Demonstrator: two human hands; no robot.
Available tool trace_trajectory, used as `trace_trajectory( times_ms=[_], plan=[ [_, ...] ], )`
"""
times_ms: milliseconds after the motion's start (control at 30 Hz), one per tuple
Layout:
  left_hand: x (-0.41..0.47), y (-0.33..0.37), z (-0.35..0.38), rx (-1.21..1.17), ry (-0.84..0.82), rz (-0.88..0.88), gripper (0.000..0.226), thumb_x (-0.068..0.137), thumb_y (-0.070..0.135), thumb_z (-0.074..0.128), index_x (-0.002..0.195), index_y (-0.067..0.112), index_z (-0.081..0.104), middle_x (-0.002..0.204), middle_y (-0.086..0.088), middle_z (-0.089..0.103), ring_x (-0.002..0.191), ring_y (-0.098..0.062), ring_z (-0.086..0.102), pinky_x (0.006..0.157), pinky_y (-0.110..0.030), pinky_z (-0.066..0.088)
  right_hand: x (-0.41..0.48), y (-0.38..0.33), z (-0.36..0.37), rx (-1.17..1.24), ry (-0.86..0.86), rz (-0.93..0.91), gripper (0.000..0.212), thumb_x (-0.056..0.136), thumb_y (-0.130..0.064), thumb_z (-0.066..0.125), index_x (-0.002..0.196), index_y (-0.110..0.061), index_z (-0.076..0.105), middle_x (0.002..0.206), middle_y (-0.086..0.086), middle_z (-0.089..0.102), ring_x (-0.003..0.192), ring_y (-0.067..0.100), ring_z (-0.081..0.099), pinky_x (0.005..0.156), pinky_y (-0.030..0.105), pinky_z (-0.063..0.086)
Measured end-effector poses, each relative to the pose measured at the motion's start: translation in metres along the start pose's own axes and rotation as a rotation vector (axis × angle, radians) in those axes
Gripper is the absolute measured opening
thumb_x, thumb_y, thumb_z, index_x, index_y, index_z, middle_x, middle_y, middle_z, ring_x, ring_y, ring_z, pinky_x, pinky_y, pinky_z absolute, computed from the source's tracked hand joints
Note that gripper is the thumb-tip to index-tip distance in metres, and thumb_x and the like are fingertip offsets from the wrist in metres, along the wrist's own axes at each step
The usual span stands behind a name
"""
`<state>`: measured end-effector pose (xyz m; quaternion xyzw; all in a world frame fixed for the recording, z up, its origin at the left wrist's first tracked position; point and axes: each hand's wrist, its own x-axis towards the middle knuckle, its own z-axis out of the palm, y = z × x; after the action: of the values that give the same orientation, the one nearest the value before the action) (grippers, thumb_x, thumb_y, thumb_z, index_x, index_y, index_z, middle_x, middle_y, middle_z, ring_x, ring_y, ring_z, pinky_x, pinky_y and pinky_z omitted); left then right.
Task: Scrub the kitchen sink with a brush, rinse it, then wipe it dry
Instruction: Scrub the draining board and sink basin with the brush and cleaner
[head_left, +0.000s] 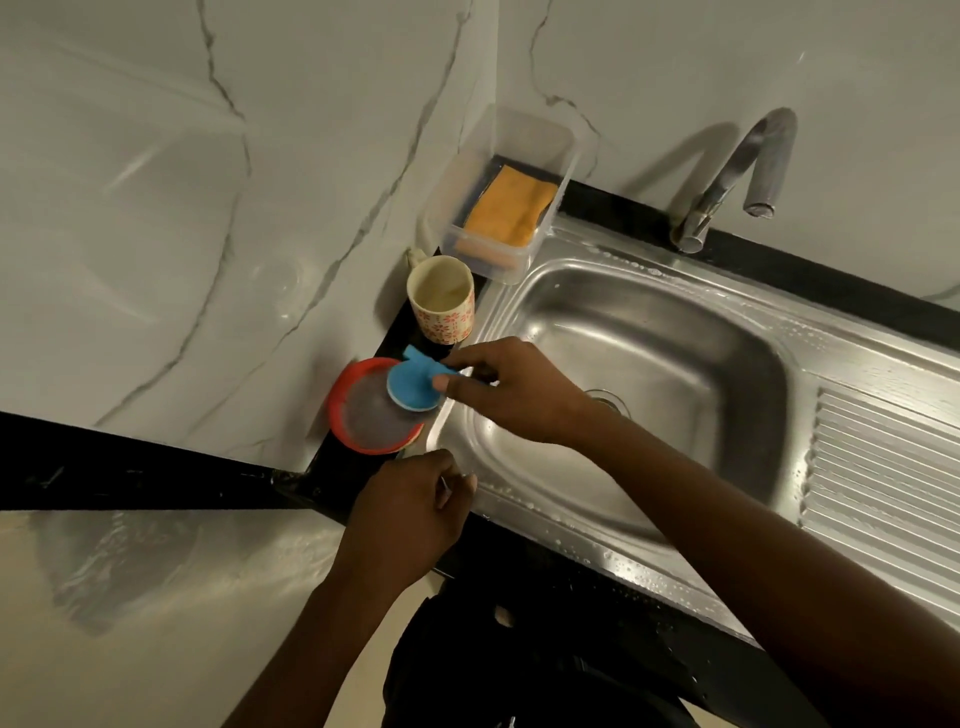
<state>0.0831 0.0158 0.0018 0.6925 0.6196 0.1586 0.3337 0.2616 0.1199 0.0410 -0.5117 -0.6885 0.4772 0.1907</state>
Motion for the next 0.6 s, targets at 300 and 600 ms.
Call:
trace_trajectory(
  times_ms=[300, 600],
  plan=[
    [0.023, 0.039, 0.025, 0.02, -0.083, 0.06, 0.025, 0.094, 0.045, 0.066, 0.077, 0.028, 0.061, 0.06, 0.01, 0.062, 0.057, -0.006, 0.062, 0.059, -0.033, 0.056, -0.115, 0.074, -0.104, 0.465, 0.049, 0.393, 0.035, 0.089, -0.043, 0.074, 0.111, -0.018, 0.078, 0.072, 0.013, 0.048, 0.049, 0.016, 0.033, 0.046, 0.027, 0.022],
    [0.036, 0.066, 0.064, 0.051, -0.173, 0.14, 0.026, 0.095, 0.046, 0.066, 0.077, 0.028, 0.06, 0.061, 0.012, 0.06, 0.058, -0.005, 0.06, 0.055, -0.025, 0.049, -0.196, 0.153, -0.179, -0.772, -0.282, 0.715, 0.031, 0.099, -0.05, 0.063, 0.122, -0.033, 0.073, 0.102, -0.013, 0.068, 0.085, 0.007, 0.062, 0.081, 0.027, 0.051]
  ],
)
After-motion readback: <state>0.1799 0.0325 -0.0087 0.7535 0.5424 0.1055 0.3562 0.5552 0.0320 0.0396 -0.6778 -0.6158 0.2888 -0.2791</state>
